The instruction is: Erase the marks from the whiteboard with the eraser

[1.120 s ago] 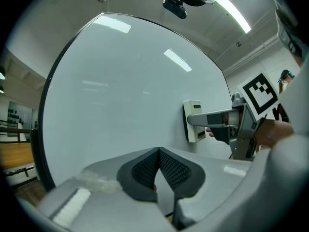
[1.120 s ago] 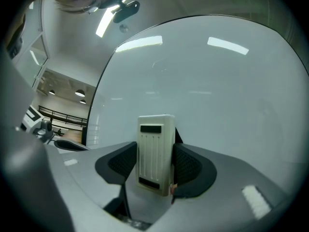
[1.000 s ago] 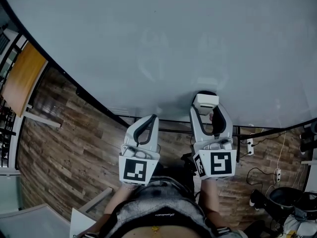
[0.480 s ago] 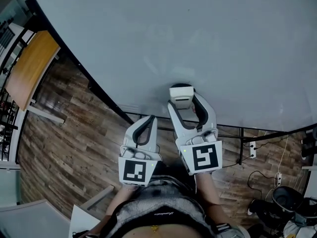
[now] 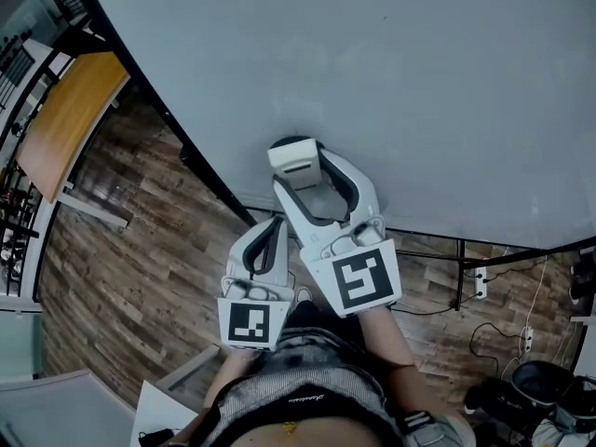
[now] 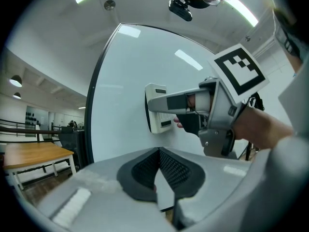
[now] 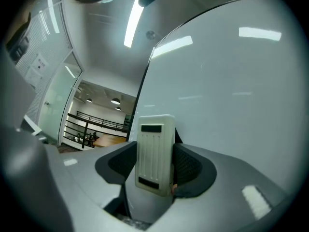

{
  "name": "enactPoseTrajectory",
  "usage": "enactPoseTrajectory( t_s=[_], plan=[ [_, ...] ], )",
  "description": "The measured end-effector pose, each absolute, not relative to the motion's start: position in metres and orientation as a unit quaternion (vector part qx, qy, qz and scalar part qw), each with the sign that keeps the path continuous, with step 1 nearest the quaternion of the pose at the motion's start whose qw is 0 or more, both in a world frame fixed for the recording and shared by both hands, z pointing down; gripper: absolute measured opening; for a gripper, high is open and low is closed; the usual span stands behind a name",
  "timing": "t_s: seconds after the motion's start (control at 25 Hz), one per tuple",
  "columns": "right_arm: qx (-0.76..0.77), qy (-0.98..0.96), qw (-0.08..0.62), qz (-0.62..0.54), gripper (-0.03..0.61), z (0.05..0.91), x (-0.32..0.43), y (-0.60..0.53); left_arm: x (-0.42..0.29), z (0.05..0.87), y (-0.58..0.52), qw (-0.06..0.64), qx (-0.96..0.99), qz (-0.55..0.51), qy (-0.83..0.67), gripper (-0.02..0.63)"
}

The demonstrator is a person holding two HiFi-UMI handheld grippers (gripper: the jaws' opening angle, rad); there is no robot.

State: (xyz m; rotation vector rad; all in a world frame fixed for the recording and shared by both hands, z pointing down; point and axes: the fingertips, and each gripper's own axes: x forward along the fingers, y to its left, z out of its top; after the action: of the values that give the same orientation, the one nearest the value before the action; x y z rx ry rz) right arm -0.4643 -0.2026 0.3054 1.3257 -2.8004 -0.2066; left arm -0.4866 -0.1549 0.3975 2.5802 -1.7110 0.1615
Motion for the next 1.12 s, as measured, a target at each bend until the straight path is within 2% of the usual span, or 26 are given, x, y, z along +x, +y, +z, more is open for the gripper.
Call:
enactPoseTrajectory(
  t_s=[0.44,1.12],
  plan=[
    [0.452,-0.888,0.024,-0.080,0.242,0.301,-0.421,-0.200,-0.466,0.402,-0.161,0.023,0.839,0.051,-0.541,0.005],
    [0.492,-0.866,0.040,-0.082,0.242,0.292,-0.237,-0.187,-0.291,0.394,-0.165,0.023,0.878,0.068,-0.473,0.005]
  ],
)
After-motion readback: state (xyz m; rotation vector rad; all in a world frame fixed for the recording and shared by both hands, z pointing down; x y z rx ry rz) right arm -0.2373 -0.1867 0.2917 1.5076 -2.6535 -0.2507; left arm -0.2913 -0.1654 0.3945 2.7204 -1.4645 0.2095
